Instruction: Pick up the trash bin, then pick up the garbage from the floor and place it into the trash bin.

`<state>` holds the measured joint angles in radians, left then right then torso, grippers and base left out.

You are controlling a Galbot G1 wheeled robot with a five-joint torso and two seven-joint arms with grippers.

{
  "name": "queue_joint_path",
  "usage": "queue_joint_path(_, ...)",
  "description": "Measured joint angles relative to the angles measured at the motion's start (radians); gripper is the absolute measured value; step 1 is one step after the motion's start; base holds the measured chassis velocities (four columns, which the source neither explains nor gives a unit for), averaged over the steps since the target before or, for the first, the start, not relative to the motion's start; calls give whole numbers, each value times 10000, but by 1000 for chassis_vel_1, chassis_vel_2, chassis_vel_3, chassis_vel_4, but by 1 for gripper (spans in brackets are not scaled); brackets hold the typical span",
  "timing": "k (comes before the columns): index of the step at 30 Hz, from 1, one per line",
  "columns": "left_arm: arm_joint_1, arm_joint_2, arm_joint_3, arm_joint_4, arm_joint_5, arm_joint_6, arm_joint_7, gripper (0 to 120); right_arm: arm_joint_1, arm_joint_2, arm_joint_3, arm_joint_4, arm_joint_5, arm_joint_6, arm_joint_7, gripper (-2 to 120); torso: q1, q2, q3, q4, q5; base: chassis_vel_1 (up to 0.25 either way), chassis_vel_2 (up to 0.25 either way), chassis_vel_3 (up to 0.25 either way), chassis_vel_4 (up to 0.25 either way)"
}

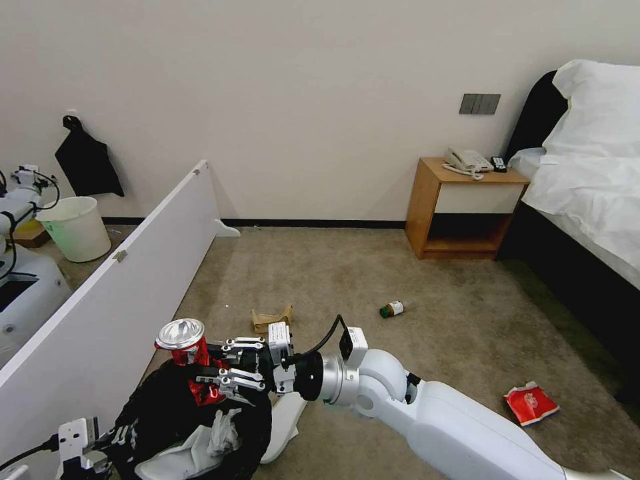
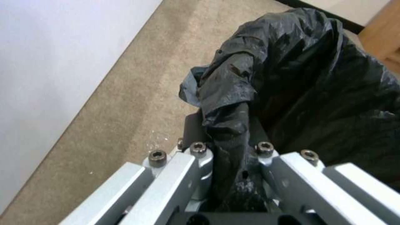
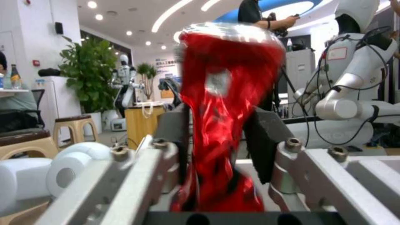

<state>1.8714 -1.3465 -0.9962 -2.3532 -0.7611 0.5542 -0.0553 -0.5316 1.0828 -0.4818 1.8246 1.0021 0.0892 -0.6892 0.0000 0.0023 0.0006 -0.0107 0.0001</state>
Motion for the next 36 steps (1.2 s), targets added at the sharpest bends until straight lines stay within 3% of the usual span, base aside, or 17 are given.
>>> queue_joint_path(1,0,0,0,0,0,0,0,4,0,0,0,0,0,0,0,34,0,0,0,0,0,0,0,0,0)
queue_joint_path(3,13,-9,9,-18,0,4,0,4,-2,0,8,23,1,9,-4,47,0,0,0,1,0,0,0,0,0)
queue_joint_path(6,19,-18,10,-21,0,5,0,4,-3,6,8,24,5,13,-4,54,0,0,0,0,0,0,0,0,0)
queue_joint_path(9,30,-26,12,-50,-22,15,-2,4,-2,30,-13,25,14,21,-6,69,0,0,0,0,0,0,0,0,0)
queue_joint_path(12,33,-30,20,-54,-31,18,-5,4,0,42,-17,25,17,22,-6,74,0,1,0,0,0,0,0,0,0)
queue_joint_path(14,55,-37,51,-57,-64,25,-14,4,11,76,-24,20,28,23,-6,87,0,0,0,1,0,0,0,0,0)
queue_joint_path(19,77,-41,74,-76,-159,49,-35,4,25,86,-39,12,43,28,-10,99,0,0,0,1,0,0,0,0,0)
queue_joint_path(34,125,-28,110,-86,-373,94,-99,4,6,144,60,29,150,50,30,100,0,0,0,1,0,0,0,0,0)
queue_joint_path(36,129,-29,94,-42,-367,95,-60,4,-220,129,413,90,143,93,389,100,0,0,0,1,1,0,0,0,0)
